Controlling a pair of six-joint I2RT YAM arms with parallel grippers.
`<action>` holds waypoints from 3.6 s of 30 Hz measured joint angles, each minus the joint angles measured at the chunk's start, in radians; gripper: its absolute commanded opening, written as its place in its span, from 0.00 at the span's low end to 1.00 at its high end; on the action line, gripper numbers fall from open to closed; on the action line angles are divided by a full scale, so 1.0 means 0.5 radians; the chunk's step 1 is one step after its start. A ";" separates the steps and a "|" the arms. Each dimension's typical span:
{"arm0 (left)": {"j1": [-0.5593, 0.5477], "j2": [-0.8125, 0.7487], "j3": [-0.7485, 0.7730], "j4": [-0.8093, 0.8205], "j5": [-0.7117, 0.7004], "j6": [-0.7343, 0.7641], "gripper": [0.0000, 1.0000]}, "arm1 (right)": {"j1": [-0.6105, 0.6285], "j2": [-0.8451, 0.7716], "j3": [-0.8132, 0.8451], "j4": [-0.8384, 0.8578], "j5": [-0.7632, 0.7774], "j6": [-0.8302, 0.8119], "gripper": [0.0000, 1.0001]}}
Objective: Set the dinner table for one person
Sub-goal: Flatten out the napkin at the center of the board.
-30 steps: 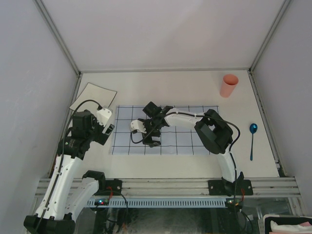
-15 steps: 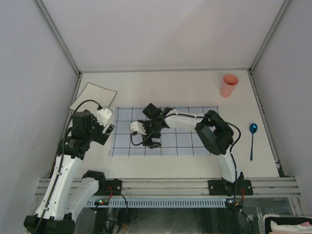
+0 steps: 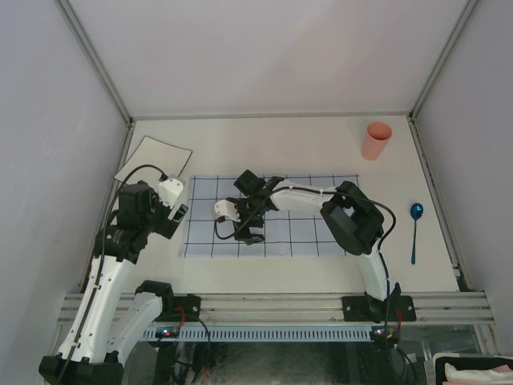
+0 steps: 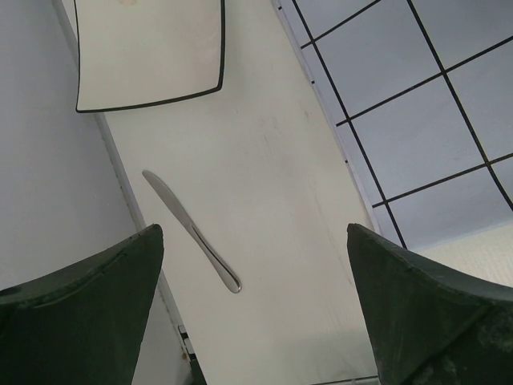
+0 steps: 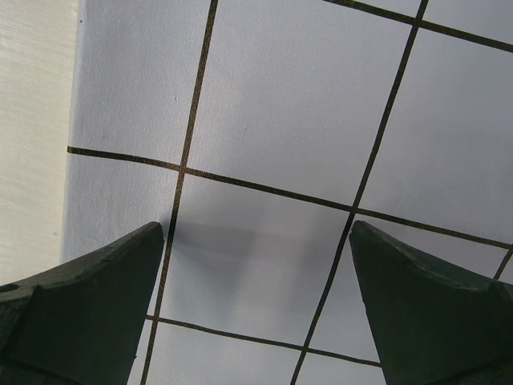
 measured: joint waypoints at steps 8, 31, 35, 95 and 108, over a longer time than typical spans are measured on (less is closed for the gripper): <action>0.000 -0.005 0.001 -0.002 0.003 -0.001 1.00 | 0.002 0.001 0.022 -0.036 0.008 0.003 1.00; 0.002 0.117 0.072 -0.067 0.192 0.024 1.00 | -0.315 -1.031 -0.009 -0.481 0.288 0.339 1.00; 0.003 0.294 0.033 -0.064 0.337 0.097 1.00 | -0.502 -1.289 -0.195 -0.507 0.324 0.396 1.00; -1.101 2.560 1.233 -0.394 0.513 0.539 1.00 | -2.088 -2.794 -0.452 -1.045 0.099 0.402 1.00; -1.107 2.616 1.307 -0.439 0.463 0.541 1.00 | -2.088 -2.827 -0.452 -1.063 0.106 0.401 1.00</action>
